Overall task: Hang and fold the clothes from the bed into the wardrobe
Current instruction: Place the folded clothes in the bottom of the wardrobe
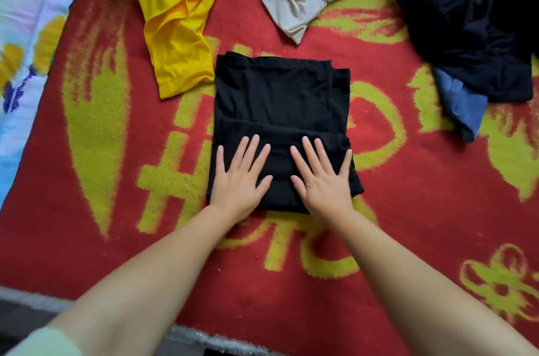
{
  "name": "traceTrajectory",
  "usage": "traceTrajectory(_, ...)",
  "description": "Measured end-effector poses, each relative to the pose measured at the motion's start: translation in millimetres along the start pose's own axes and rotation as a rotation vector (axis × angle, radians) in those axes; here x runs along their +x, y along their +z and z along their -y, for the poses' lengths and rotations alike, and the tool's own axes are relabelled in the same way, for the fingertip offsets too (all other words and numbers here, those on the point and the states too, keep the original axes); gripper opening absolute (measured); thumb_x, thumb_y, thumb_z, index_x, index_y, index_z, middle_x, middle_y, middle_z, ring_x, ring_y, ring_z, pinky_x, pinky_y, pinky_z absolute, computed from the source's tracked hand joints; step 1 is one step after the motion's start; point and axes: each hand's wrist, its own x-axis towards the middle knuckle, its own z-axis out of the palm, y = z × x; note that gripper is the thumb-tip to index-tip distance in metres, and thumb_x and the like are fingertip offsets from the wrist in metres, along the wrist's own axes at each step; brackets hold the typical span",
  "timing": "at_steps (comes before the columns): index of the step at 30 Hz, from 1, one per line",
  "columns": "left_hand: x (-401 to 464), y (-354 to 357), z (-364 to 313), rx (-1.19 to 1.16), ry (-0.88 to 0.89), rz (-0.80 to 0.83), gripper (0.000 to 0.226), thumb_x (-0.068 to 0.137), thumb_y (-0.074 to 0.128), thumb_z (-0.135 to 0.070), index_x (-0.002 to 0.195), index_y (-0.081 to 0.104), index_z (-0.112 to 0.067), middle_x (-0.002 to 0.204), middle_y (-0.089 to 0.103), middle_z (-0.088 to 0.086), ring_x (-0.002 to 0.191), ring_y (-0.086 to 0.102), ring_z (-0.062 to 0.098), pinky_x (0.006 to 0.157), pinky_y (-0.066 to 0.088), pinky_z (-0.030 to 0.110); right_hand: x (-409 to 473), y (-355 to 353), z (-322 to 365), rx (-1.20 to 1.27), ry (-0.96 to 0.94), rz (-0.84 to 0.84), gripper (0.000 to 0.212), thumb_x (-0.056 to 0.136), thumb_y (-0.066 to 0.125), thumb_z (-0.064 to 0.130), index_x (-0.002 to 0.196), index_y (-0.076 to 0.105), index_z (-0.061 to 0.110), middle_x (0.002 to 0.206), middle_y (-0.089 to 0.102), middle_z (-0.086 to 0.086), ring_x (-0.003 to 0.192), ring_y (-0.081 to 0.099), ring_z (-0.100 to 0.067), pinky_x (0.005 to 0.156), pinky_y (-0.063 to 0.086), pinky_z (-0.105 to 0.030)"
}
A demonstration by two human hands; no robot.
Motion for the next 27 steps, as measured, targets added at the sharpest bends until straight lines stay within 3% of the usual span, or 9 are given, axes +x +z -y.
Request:
traceTrajectory(4,-6,4,24,-0.001,-0.036,0.065,0.067,0.092,0.006,-0.058,0.150,-0.006,-0.027,0.157,-0.018,-0.001,0.144,-0.020,0.013,0.112,-0.012,0.055,-1,-7,-25,-0.051,-0.039,0.069,0.061,0.097,0.020,0.052,0.151,0.024,0.025,0.160,0.015,-0.001,0.147,0.005,-0.018,0.110,0.001,-0.069)
traceTrajectory(9,-24,-9,47,0.157,0.393,0.158,0.083,0.086,0.039,-0.056,0.152,0.003,-0.020,0.159,-0.005,0.013,0.147,-0.006,0.025,0.114,-0.002,0.059,-32,-14,-23,-0.165,-0.288,0.177,0.086,0.081,0.050,0.065,0.152,0.022,0.025,0.159,0.017,-0.010,0.147,0.013,-0.032,0.104,0.015,-0.076)
traceTrajectory(12,-25,-12,45,0.116,0.323,0.163,0.096,0.081,0.059,-0.011,0.148,-0.009,-0.017,0.157,-0.010,0.014,0.144,-0.014,0.028,0.115,-0.004,0.053,-36,-9,-24,-0.146,-0.190,0.232,0.093,0.087,0.060,0.039,0.150,-0.008,0.030,0.159,-0.011,-0.004,0.146,-0.011,-0.029,0.107,0.003,-0.073)
traceTrajectory(15,-23,-21,34,0.092,0.287,0.187,0.093,0.077,0.046,0.013,0.151,-0.005,-0.013,0.158,-0.007,0.020,0.146,-0.011,0.034,0.118,-0.001,0.048,-29,-15,-17,-0.179,-0.136,0.284,0.094,0.089,0.043,-0.001,0.147,-0.023,0.031,0.157,-0.026,0.000,0.144,-0.026,-0.025,0.110,-0.004,-0.065)
traceTrajectory(19,-28,-54,17,0.034,0.217,0.534,0.085,0.083,0.038,0.010,0.153,0.001,-0.019,0.160,-0.009,0.013,0.147,-0.007,0.028,0.119,0.006,0.041,-26,-55,-10,-0.079,-0.182,0.594,0.089,0.085,0.035,-0.012,0.153,-0.004,0.031,0.162,-0.010,0.002,0.148,-0.012,-0.024,0.114,0.007,-0.062)
traceTrajectory(21,-27,-82,19,-0.252,0.150,0.784,0.080,0.081,0.033,0.009,0.150,0.024,-0.028,0.155,0.029,0.000,0.139,0.033,0.015,0.107,0.036,0.029,-24,-86,-17,0.102,-0.206,0.827,0.086,0.082,0.030,-0.011,0.153,0.015,0.036,0.159,0.021,0.003,0.146,0.019,-0.021,0.111,0.028,-0.052)
traceTrajectory(23,-20,-115,29,-0.477,0.052,0.907,0.065,0.078,0.035,0.006,0.128,0.059,-0.030,0.091,0.069,-0.018,0.074,0.060,0.002,0.060,0.046,0.020,-20,-122,-24,0.346,-0.153,0.944,0.075,0.083,0.031,-0.006,0.140,0.042,0.042,0.110,0.065,0.013,0.095,0.064,-0.015,0.074,0.050,-0.029)
traceTrajectory(25,-4,-139,44,-0.623,-0.017,0.867,0.038,0.078,0.042,0.006,0.100,0.068,-0.012,0.065,0.055,-0.006,0.060,0.047,0.012,0.055,0.034,0.023,-3,-148,-37,0.420,-0.151,0.865,0.056,0.086,0.040,-0.002,0.117,0.056,0.042,0.076,0.064,0.027,0.068,0.060,-0.001,0.058,0.043,-0.012)
traceTrajectory(27,15,-154,58,-0.765,-0.110,0.745,0.022,0.080,0.048,0.006,0.096,0.063,0.000,0.075,0.050,0.004,0.067,0.045,0.015,0.059,0.033,0.028,25,-161,-48,0.434,-0.098,0.668,0.043,0.088,0.051,0.004,0.114,0.059,0.037,0.096,0.063,0.027,0.092,0.059,-0.004,0.078,0.043,-0.016)
